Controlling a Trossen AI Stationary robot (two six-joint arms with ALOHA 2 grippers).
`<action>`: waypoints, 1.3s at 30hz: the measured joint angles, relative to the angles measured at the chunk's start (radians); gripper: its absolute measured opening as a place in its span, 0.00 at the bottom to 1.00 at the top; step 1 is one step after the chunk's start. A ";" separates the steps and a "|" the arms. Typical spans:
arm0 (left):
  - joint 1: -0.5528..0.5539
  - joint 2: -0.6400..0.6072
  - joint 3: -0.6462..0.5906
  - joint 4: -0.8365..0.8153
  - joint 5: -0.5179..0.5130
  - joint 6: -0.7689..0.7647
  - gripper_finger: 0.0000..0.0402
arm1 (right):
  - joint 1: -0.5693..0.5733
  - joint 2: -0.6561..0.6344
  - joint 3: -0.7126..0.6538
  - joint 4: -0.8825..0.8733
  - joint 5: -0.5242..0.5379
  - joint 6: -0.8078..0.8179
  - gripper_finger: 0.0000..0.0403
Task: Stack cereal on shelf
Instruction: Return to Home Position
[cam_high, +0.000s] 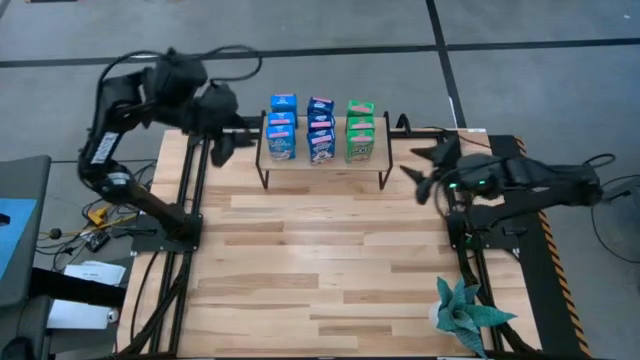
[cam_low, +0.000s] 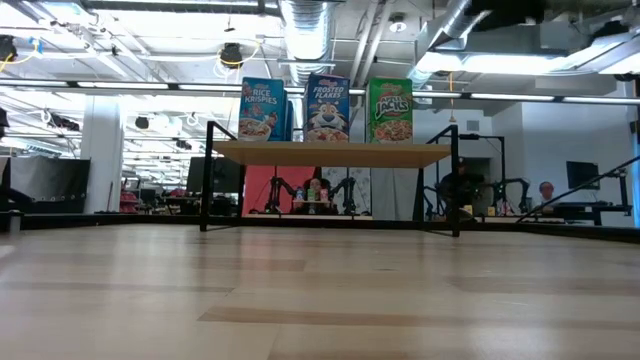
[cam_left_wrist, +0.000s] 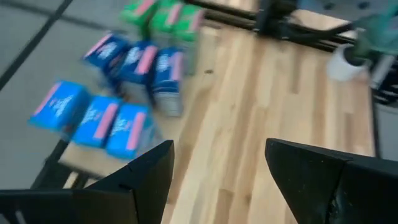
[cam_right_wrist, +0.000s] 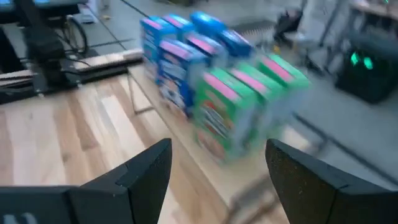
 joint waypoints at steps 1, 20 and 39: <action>-0.031 -0.017 -0.017 0.020 -0.005 -0.001 0.60 | 0.000 0.022 -0.009 0.067 -0.015 -0.042 0.71; -0.252 -0.814 -1.400 1.153 -0.494 -0.226 0.60 | -0.054 -0.399 -0.050 0.207 -0.011 -0.294 0.71; -0.262 -0.964 -1.871 1.312 -0.540 -0.513 0.60 | -0.055 -0.722 -0.438 0.171 -0.020 0.027 0.71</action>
